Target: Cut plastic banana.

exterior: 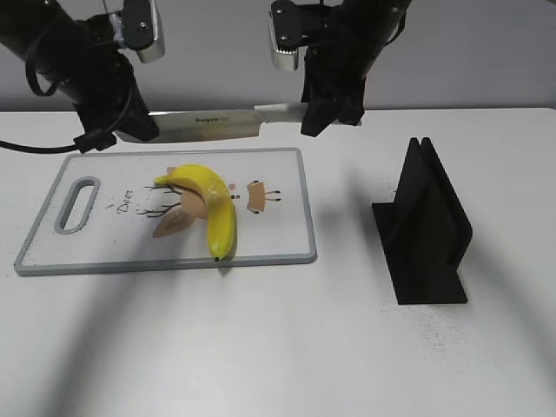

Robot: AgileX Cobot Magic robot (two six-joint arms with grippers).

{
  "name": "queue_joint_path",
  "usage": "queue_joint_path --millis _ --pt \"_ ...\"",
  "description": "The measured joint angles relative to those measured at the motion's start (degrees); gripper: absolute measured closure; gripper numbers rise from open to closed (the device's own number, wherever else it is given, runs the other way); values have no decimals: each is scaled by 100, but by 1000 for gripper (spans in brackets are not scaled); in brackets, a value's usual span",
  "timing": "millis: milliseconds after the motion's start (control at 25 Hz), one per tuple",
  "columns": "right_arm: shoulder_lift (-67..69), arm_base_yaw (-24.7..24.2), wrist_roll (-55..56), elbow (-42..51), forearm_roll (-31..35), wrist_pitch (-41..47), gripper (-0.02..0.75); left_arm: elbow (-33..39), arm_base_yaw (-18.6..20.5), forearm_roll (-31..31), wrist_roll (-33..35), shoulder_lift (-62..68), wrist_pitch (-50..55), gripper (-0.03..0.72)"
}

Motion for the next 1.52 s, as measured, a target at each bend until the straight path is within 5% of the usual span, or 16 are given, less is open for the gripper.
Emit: queue_joint_path --millis 240,320,440,520,720,1120,1520 --pt "-129 6 33 0 -4 54 545 0 0 -75 -20 -198 28 646" --pt "-129 6 107 0 -30 68 546 0 6 -257 -44 -198 -19 497" --pt "-129 6 152 0 -50 68 546 0 6 -459 -154 -205 -128 172" --pt "-129 1 165 0 -68 68 546 5 6 -489 -479 -261 -363 90" --pt "-200 1 482 0 -173 73 546 5 12 -214 -1707 -708 -954 59" --pt "-793 1 3805 0 -577 84 547 5 210 2322 -6159 -1500 -354 68" --pt "-1592 1 6102 51 -650 108 547 5 370 2744 -7377 -1581 1977 100"
